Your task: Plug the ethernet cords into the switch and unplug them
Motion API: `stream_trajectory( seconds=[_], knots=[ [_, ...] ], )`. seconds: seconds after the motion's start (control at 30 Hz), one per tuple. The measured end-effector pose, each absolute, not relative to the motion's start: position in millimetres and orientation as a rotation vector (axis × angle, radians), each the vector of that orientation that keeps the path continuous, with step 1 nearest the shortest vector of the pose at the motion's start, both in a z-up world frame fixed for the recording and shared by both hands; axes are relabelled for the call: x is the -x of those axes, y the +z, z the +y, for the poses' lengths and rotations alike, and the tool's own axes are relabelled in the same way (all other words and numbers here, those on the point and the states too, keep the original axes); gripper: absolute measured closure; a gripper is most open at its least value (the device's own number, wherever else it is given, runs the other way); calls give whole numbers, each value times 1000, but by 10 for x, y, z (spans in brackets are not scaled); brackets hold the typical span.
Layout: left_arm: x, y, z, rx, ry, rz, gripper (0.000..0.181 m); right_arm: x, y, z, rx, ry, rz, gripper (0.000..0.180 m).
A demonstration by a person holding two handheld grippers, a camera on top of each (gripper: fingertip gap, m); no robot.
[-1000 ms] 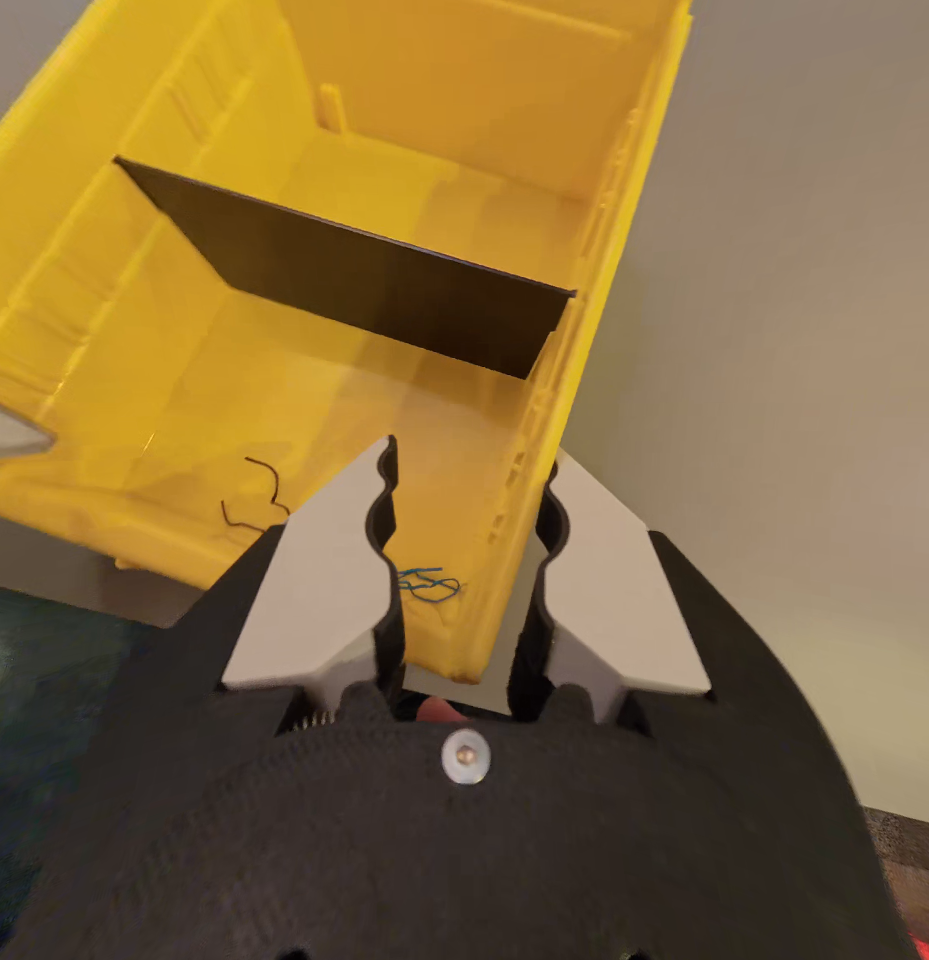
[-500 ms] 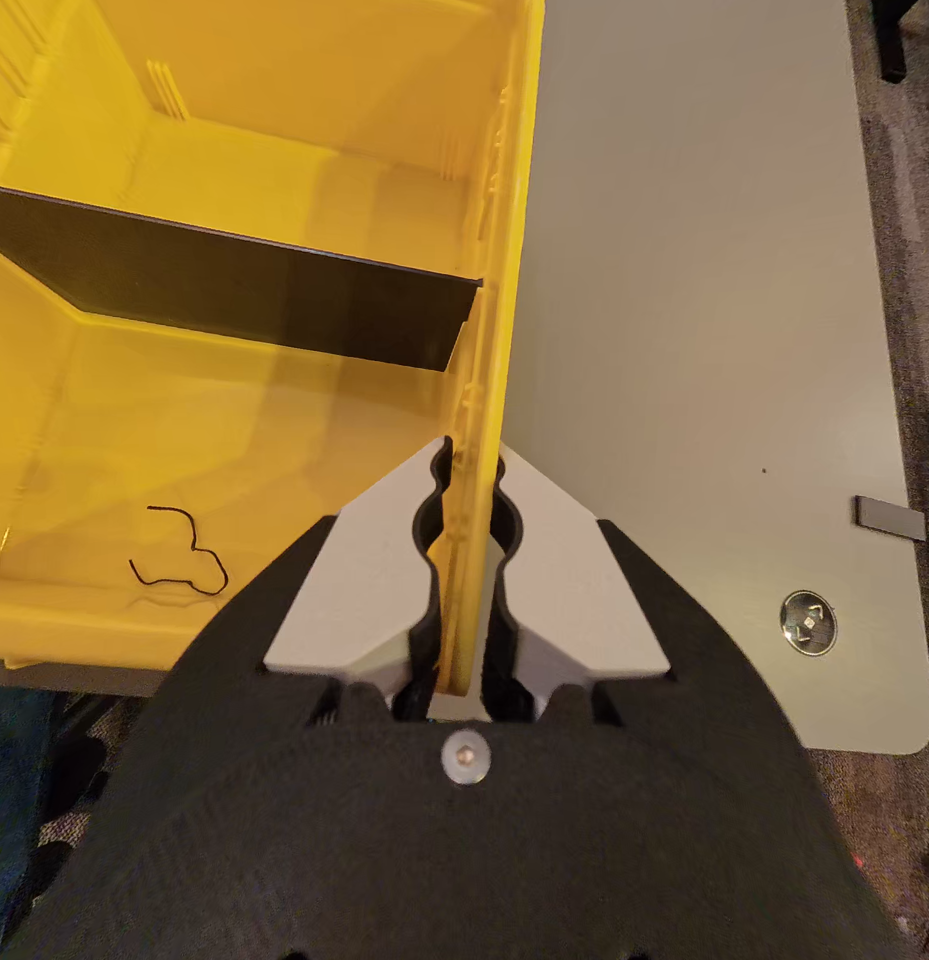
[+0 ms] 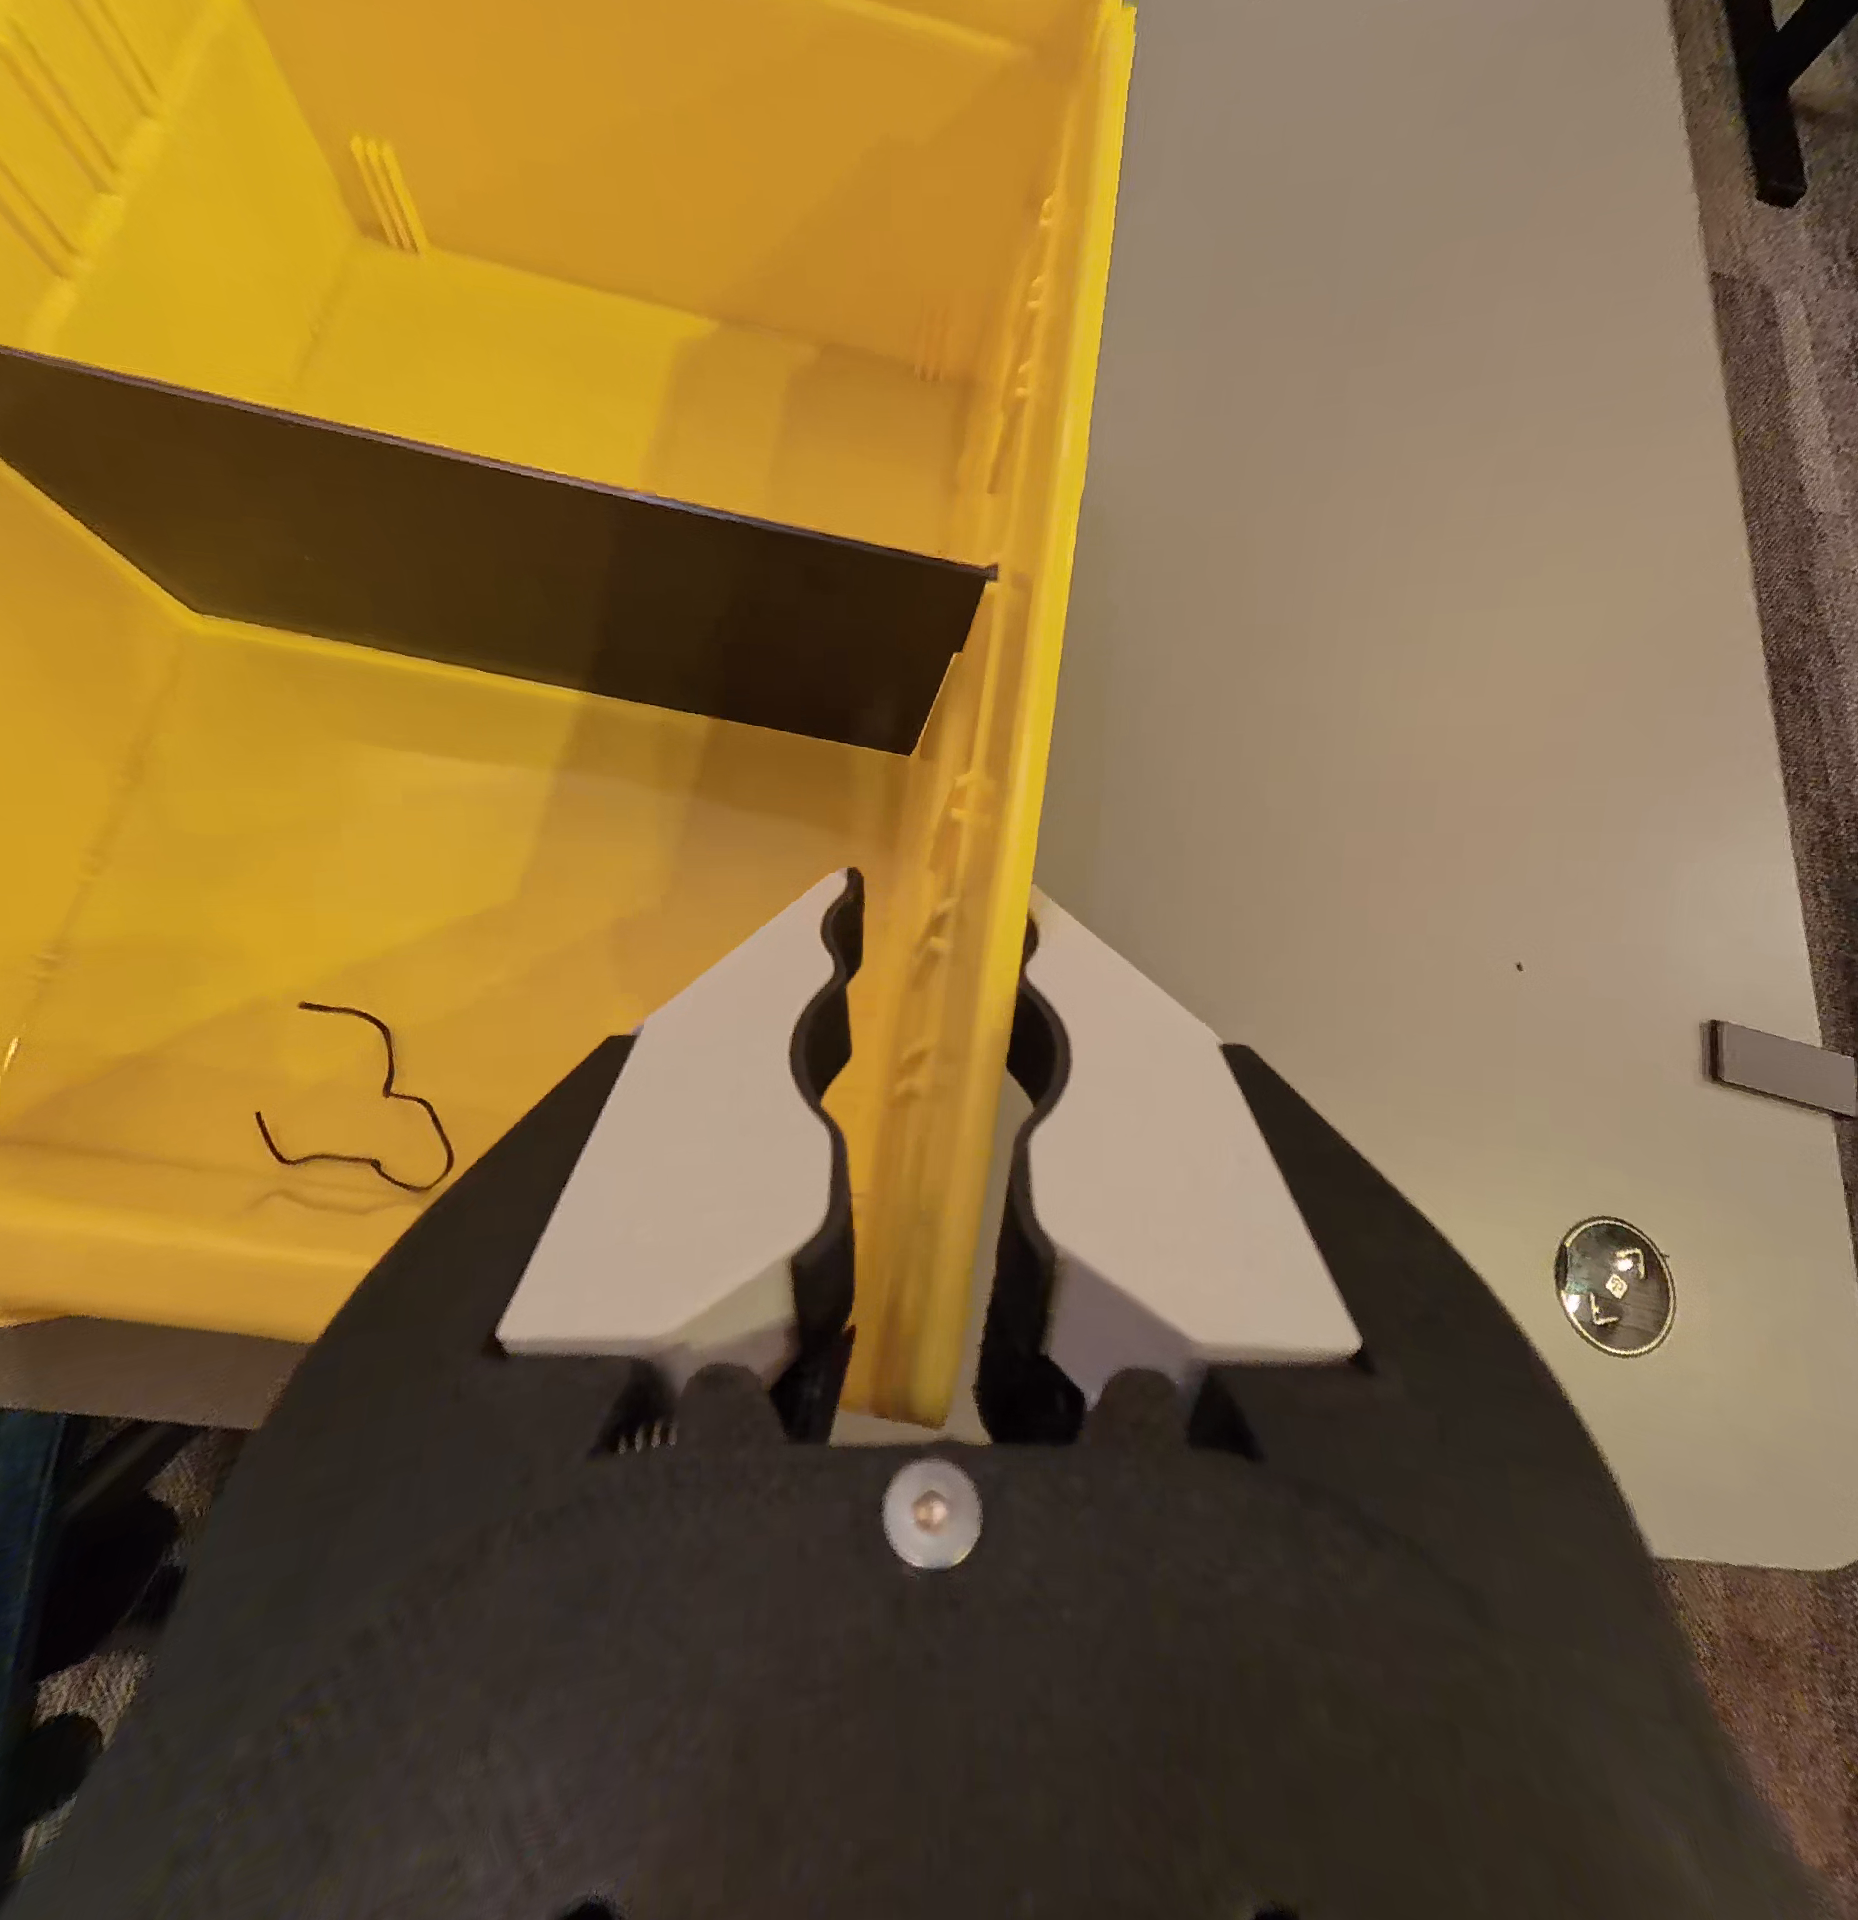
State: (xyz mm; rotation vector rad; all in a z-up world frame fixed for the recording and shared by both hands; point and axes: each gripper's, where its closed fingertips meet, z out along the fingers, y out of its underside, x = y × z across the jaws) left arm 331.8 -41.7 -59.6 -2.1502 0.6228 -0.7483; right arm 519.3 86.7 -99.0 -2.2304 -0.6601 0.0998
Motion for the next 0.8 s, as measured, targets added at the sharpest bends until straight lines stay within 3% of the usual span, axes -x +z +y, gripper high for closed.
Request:
stream_trajectory(
  seconds=[0.03,0.27,0.47,0.73,0.8],
  knots=[
    [-3140,-518,-456,2136,-710,612,80,-5199,-1021,865,2242,99,-672,158],
    [-794,-175,-796,2132,-192,278,93,-5219,-1094,879,2248,107,-703,171],
    [1455,-175,-1741,2182,287,-183,97,-5211,-1093,885,2248,118,-708,174],
    [2366,-890,-2295,2362,385,-374,108,-5192,-1085,938,2259,119,-694,174],
    [2376,-1008,-2293,2392,358,-346,124,-5178,-1087,931,2263,116,-700,174]
  ],
)
